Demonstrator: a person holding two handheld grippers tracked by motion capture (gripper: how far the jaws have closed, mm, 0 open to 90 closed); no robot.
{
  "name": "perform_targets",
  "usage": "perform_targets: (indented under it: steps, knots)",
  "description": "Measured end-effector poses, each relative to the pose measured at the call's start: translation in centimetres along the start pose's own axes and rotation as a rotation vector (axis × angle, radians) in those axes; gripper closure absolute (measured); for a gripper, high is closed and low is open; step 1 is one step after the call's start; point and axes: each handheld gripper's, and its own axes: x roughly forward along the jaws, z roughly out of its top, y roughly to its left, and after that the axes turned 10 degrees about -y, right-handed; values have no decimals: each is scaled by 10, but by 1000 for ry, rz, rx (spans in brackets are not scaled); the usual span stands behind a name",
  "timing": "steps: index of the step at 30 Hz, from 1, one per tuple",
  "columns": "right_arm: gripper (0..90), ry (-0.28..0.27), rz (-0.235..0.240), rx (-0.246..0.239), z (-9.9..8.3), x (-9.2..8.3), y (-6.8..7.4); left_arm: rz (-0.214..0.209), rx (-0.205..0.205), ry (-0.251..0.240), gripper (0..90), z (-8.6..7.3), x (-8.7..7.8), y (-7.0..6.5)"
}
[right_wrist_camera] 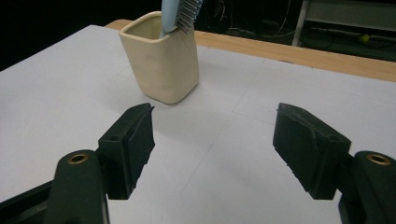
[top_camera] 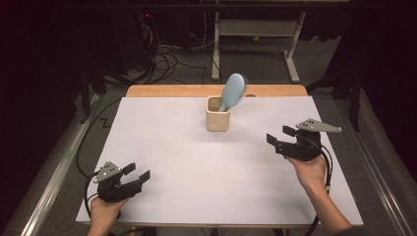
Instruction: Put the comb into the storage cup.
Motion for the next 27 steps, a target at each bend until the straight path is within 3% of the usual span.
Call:
perform_targets:
  steps: [27]
  knots:
    - [279, -47, -2, 18, -15, -26, -2, 0, -3, -2, 322, 0, -1, 0]
